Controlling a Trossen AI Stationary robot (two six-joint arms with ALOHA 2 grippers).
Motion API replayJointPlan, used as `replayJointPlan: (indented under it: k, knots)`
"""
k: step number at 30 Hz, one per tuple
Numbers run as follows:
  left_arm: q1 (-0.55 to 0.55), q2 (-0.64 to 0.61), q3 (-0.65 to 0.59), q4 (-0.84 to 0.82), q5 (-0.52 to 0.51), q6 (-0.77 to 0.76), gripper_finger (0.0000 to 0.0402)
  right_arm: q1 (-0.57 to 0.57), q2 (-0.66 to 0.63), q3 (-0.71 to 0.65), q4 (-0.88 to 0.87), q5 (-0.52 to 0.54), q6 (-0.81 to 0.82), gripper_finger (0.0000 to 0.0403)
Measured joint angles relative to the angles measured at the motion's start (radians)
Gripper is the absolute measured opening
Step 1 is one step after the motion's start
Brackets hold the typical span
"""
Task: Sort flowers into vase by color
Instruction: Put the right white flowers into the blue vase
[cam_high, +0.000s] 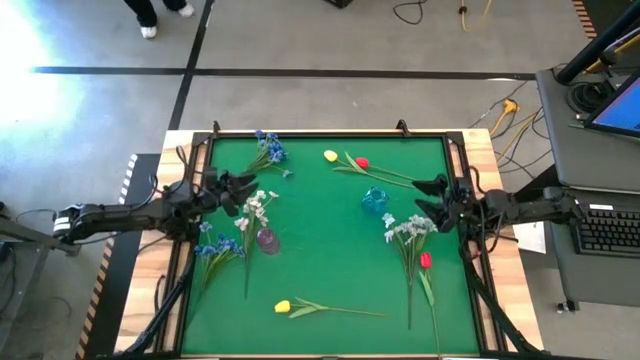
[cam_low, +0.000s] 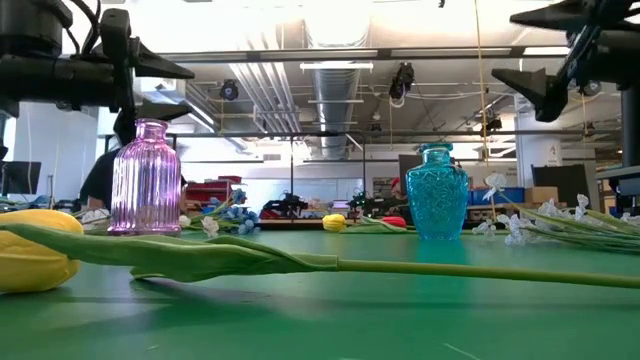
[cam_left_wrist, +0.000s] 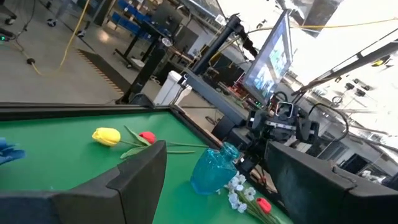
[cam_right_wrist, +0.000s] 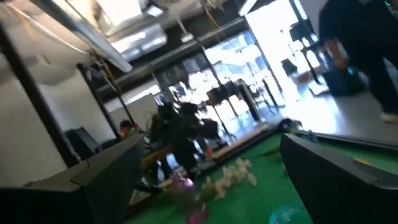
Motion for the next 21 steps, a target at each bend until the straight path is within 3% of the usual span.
replayJointPlan:
  k: [5,10,14,17,21]
  knots:
    - [0.000,0.111,0.128,-0.110,-0.003,0.083,0.0268,-0.002,0.095,0.128,-0.146,0.035,0.106,0.0368]
    - [0.001,0.217,0.288,-0.326,-0.087,0.209,0.0268,-0.002,0.248,0.345,-0.600,0.137,0.290,0.0368]
    - [0.001,0.287,0.385,-0.474,-0.176,0.270,0.0268,-0.002,0.394,0.491,-0.929,0.140,0.537,0.0368]
    - [0.001,0.324,0.429,-0.527,-0.198,0.309,0.0268,-0.002,0.496,0.566,-1.080,0.056,0.675,0.0368]
    - [0.001,0.349,0.457,-0.562,-0.213,0.342,0.0268,-0.002,0.624,0.639,-1.148,-0.120,0.785,0.0368]
